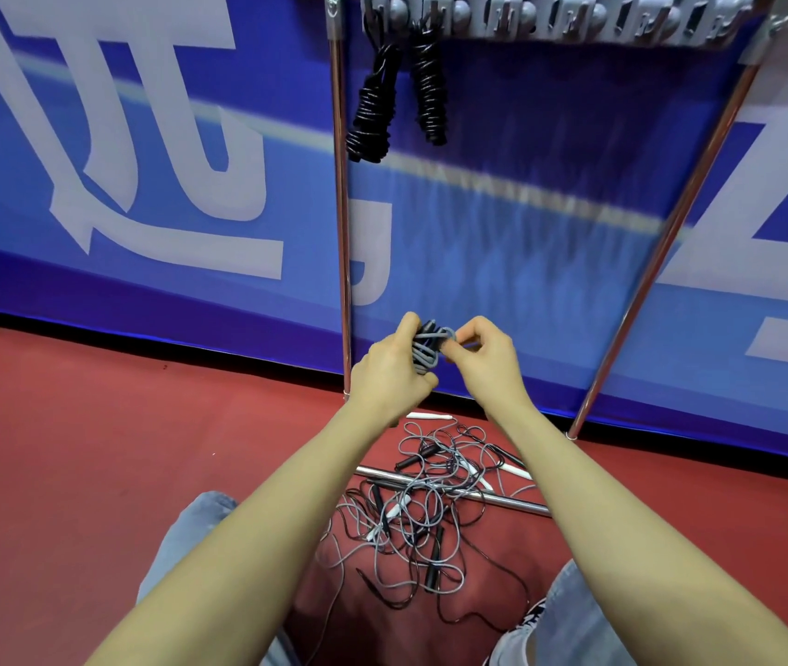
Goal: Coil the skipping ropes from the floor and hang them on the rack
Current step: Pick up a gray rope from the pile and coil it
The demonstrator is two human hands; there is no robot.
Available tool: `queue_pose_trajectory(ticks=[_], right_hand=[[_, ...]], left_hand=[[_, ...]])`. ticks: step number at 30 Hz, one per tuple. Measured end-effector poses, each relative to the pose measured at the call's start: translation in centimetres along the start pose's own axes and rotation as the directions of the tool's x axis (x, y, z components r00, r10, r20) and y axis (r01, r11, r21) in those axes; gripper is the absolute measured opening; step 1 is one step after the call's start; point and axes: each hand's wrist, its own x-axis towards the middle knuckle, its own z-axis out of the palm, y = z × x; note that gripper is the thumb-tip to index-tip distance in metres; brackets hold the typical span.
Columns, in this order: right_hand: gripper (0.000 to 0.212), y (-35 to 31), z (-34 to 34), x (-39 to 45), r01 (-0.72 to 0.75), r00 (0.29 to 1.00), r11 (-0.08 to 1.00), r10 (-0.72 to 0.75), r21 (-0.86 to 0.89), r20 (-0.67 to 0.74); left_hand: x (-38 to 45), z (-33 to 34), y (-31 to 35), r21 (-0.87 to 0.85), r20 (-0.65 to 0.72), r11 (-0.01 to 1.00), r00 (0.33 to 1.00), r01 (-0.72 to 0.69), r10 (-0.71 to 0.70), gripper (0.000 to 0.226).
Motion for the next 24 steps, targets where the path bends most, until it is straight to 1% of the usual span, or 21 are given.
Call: queue_pose_trajectory(ticks=[4,7,8,11,13,18,21,24], right_hand=[[0.028,0.23,-0.20,-0.01,-0.002,1.000,1.000,0.001,0.011,0.017],[0.028,0.43,-0.24,-0.04,-0.001,1.000,1.000,0.001,0.025,0.021],[0.027,0.42,-0.23,-0.08,0.001,1.000,1.000,-0.002,0.028,0.021],[0.028,0.30,-0.11,-0.09,0.006,1.000,0.999,-0.006,0.037,0.012],[0.029,0.38,-0.06,-0.03,-0.010,1.000,0.999,0.009,0.037,0.009],[0.028,0.69,0.08,-0.28,-0.063,0.998,0.990,0.065,0.129,-0.007],[0.024,0.58,-0.21,-0.60,-0.047,0.999,0.983,0.042,0.177,0.033],[0.021,0.14,-0.64,-0.84,-0.003,0.993,0.984,-0.019,0.181,0.119]], left_hand=[[-0.56,-0.04,0.09,-0.071,0.031,0.997,0.999,0.025,-0.023,0.029],[-0.73,0.05,-0.02,-0.134,0.013,0.991,1.000,0.027,-0.025,0.019],[-0.68,0.11,0.05,-0.152,-0.003,0.988,0.999,0.033,-0.034,0.020],[-0.41,0.15,0.40,-0.194,-0.051,0.976,0.993,0.098,-0.110,0.034],[-0.28,0.19,0.53,-0.206,-0.066,0.969,0.986,0.134,-0.151,0.036],[-0.33,0.36,0.39,-0.210,-0.077,0.969,0.986,0.132,-0.151,0.040],[-0.47,0.42,0.33,-0.173,-0.096,0.979,0.987,0.109,-0.127,0.040],[-0.41,0.41,0.08,-0.184,-0.114,0.975,0.983,0.125,-0.147,0.039]])
